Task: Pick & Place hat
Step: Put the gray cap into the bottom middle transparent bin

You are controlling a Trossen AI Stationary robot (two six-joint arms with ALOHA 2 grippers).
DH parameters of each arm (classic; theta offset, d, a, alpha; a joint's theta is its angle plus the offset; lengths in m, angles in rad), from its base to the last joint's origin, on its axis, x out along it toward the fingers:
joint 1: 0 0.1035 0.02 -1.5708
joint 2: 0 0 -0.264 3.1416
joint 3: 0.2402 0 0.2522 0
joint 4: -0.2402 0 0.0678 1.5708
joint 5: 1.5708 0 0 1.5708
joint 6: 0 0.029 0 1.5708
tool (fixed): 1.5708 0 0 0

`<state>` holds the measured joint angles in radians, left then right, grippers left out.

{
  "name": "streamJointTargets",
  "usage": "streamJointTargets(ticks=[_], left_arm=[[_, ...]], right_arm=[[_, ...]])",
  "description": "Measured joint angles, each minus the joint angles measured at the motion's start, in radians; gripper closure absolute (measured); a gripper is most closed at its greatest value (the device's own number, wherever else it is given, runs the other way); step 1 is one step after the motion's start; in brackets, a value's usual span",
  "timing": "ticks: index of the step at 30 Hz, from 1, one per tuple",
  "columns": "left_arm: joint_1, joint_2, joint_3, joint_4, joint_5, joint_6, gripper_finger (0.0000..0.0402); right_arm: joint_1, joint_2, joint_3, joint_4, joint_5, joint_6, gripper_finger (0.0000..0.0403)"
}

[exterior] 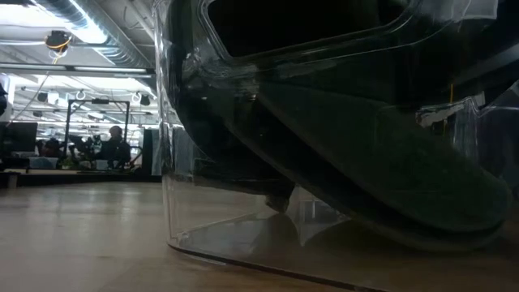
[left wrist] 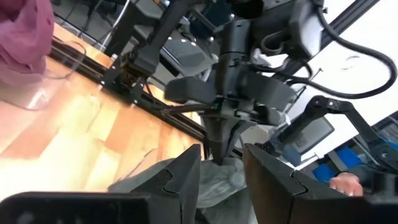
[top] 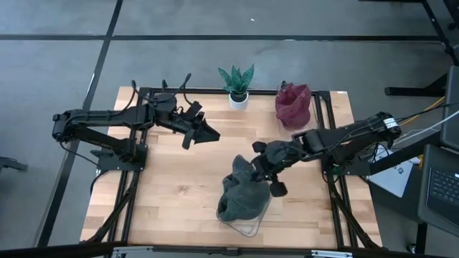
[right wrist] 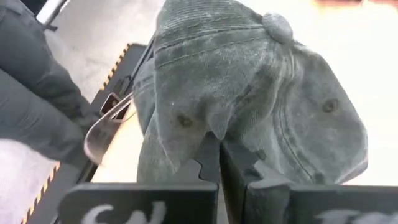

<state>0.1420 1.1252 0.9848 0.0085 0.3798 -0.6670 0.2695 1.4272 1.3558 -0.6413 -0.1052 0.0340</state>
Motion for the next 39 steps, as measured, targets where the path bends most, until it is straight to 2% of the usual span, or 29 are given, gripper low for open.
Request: streamJointTargets(ticks=[8,11,15,26,32,39], left_arm=[[-0.012,0.000,0.000,-0.032,0.000,0.000,0.0286],[-0.012,0.000,0.000,-0.042,-0.001,0.000,0.0286],[-0.012,0.000,0.000,-0.052,-0.002,0.000,0.0286],[-0.011,0.000,0.000,-0.073,-0.001,0.000,0.0286],[-0.011,0.000,0.000,-0.074,-0.001,0.000,0.0285],[-0.011,0.000,0.000,-0.073,0.000,0.000,0.0286]], right_arm=[[0.000,0.000,-0.204,0.326,-0.002,0.047,0.0401],[0.011,0.000,-0.271,0.372,0.000,0.106,0.0400],[0.050,0.000,-0.315,0.365,0.005,0.189,0.0399],[0.125,0.000,-0.316,0.300,-0.008,0.403,0.0398],[0.138,0.000,-0.268,0.272,-0.150,0.409,0.0398],[0.137,-0.032,-0.160,0.134,-0.157,0.346,0.0398]])
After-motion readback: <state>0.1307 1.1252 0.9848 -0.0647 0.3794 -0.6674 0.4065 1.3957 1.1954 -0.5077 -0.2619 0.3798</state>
